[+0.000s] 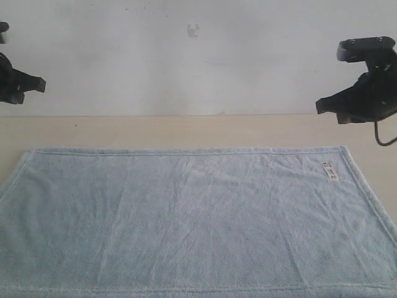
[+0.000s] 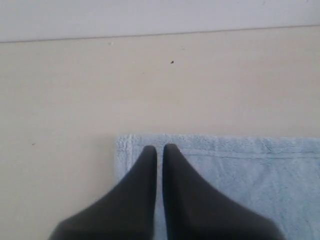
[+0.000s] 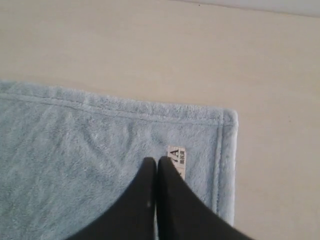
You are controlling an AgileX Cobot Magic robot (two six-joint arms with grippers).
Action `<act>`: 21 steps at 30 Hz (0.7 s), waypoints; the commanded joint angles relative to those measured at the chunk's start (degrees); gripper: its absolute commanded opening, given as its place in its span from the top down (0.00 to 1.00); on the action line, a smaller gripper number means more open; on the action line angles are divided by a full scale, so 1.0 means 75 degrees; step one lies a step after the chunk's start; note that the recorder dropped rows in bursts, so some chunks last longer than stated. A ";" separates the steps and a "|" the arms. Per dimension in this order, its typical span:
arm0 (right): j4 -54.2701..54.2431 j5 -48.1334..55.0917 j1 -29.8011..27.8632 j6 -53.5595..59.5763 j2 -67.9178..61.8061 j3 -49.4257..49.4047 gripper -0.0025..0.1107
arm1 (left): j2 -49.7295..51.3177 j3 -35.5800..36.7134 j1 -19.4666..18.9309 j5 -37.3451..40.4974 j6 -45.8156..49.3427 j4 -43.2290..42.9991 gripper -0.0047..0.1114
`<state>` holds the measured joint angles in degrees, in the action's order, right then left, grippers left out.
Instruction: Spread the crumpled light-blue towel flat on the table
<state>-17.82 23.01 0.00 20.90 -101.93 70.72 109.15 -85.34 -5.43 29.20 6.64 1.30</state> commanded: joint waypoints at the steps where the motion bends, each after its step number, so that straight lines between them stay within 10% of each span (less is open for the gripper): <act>1: -0.0659 -0.1177 0.0051 0.0090 0.1322 -0.1526 0.98 | -0.1526 0.1428 0.0000 -0.0815 0.0076 0.0512 0.92; 11: -0.0980 -0.1130 0.0084 0.0196 0.4210 -0.3793 0.98 | -0.5224 0.4380 0.0000 -0.1167 0.0126 0.1162 0.92; 21: -0.1133 0.0461 0.0084 -0.0081 0.6239 -0.4118 0.98 | -0.8112 0.5323 0.0000 -0.0726 -0.0146 0.1372 0.92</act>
<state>-26.22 22.32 0.59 21.56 -57.84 40.25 52.82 -46.10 -5.43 21.98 7.25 10.72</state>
